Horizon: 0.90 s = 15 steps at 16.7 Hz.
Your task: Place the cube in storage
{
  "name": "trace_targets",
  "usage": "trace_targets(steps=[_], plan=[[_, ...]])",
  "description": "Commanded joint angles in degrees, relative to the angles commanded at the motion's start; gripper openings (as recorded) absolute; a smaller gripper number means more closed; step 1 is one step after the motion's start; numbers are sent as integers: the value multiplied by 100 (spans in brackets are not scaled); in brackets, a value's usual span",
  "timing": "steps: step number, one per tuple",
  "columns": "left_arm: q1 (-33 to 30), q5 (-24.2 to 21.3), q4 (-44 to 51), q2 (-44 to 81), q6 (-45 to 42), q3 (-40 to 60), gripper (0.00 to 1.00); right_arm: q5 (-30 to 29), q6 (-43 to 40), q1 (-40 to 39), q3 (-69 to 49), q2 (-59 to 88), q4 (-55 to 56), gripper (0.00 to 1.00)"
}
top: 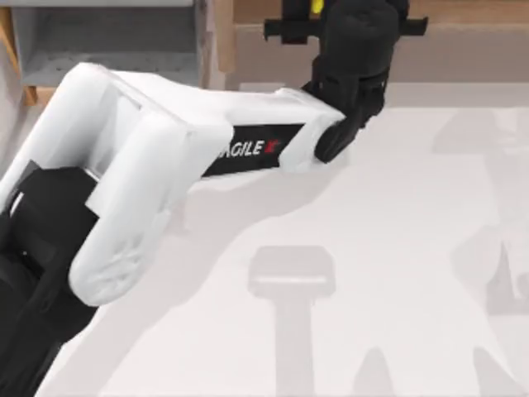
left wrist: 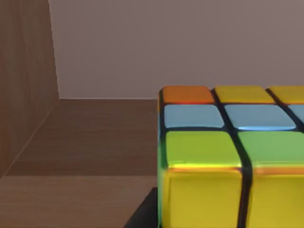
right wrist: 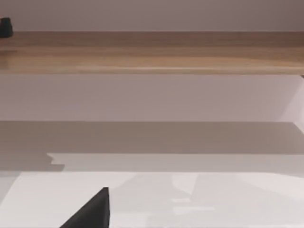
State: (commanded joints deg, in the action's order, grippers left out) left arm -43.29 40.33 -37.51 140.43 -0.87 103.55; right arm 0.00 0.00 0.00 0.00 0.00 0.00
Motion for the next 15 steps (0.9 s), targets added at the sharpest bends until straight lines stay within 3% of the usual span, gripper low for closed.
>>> trace_targets(steps=[7, 15], plan=[[-185, -209, 327, -199, -145, 111, 0, 0, 0, 0, 0, 0, 0, 100], [-643, -1230, 2753, -690, -1015, 1142, 0, 0, 0, 0, 0, 0, 0, 100]])
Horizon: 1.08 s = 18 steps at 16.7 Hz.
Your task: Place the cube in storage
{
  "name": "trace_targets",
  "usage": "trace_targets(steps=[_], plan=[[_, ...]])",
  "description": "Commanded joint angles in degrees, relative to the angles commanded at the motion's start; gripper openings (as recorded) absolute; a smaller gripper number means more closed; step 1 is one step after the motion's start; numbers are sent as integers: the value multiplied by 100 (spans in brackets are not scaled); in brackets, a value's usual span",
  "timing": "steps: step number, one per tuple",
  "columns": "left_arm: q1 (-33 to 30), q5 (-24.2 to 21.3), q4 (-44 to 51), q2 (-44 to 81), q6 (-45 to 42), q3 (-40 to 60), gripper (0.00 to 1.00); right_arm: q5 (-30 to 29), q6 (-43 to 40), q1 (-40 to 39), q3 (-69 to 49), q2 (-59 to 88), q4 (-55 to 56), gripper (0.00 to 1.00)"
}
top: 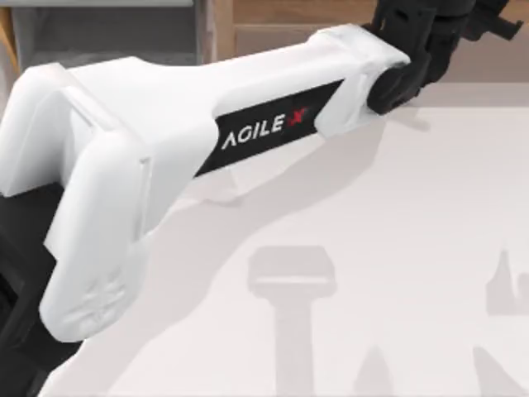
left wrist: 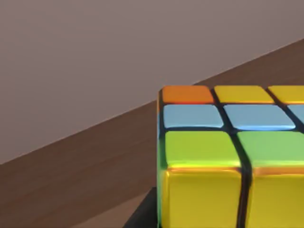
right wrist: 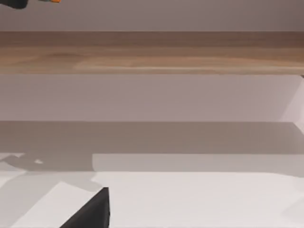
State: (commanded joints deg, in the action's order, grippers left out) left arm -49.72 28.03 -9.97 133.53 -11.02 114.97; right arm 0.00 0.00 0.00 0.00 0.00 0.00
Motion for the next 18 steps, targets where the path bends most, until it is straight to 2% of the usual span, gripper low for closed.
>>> trace_targets(steps=[11, 14, 18], plan=[[-639, -1808, 4076, 338, -1177, 648, 0, 0, 0, 0, 0, 0, 0, 100], [-455, -2181, 5403, 299, -1317, 747, 0, 0, 0, 0, 0, 0, 0, 100], [347, -2432, 7243, 162, -1399, 989, 0, 0, 0, 0, 0, 0, 0, 100]])
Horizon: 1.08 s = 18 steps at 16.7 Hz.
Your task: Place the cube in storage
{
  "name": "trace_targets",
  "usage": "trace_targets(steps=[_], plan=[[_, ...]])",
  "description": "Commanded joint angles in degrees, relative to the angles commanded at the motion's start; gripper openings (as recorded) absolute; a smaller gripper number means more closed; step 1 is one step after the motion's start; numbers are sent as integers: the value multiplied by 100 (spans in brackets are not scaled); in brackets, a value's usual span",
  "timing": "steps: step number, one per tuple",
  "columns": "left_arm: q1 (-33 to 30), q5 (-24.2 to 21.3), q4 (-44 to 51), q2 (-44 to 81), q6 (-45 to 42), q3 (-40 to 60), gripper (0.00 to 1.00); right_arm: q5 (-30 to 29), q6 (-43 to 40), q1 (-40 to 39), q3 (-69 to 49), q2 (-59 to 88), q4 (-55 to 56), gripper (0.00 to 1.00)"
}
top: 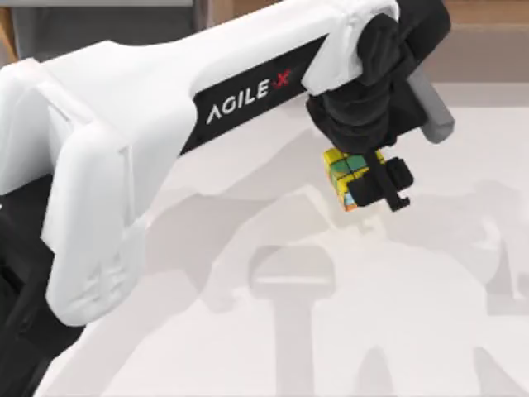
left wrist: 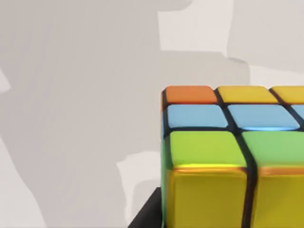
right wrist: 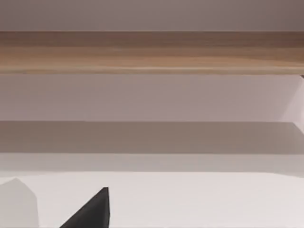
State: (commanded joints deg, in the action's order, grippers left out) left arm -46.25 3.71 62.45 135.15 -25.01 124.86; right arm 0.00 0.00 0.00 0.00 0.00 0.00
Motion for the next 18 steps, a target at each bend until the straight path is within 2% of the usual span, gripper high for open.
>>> trace_targets(steps=[4, 9, 14, 18], plan=[[1448, -1, 1560, -103, -5, 621, 0, 0, 0, 0, 0, 0, 0, 100], [3701, 152, 2861, -49, 37, 1873, 0, 0, 0, 0, 0, 0, 0, 100], [5621, 98, 3287, 677, 174, 3056, 0, 0, 0, 0, 0, 0, 0, 100], [6362, -165, 3244, 1678, 337, 3546, 0, 0, 0, 0, 0, 0, 0, 100]])
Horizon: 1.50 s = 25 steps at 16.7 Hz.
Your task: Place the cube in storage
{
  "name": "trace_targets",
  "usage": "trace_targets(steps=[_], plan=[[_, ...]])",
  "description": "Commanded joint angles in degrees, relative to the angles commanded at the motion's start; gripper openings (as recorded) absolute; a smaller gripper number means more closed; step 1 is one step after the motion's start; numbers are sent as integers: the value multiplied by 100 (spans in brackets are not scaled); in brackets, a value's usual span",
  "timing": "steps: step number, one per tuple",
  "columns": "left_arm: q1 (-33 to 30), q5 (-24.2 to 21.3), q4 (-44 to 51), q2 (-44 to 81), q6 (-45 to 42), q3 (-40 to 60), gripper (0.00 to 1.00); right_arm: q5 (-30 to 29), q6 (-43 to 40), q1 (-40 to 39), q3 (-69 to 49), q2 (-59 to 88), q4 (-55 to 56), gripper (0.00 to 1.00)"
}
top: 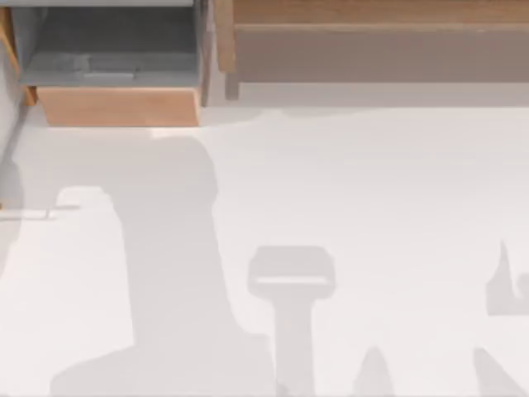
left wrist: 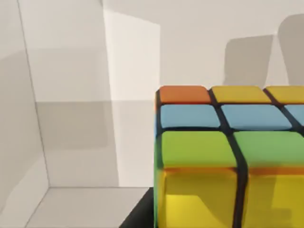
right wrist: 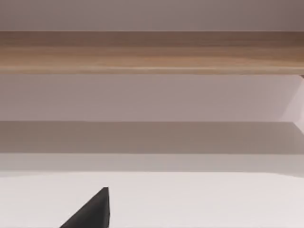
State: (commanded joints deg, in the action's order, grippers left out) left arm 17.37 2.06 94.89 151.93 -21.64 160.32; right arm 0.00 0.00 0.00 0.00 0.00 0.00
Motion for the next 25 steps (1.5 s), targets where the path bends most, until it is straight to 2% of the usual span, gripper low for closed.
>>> trace_targets(steps=[4, 10, 23, 25], plan=[[119, -195, -81, 530, 95, 124, 0, 0, 0, 0, 0, 0, 0, 100], [119, -195, -81, 530, 95, 124, 0, 0, 0, 0, 0, 0, 0, 100], [119, -195, -81, 530, 95, 124, 98, 0, 0, 0, 0, 0, 0, 100], [119, -195, -81, 530, 95, 124, 100, 0, 0, 0, 0, 0, 0, 100]])
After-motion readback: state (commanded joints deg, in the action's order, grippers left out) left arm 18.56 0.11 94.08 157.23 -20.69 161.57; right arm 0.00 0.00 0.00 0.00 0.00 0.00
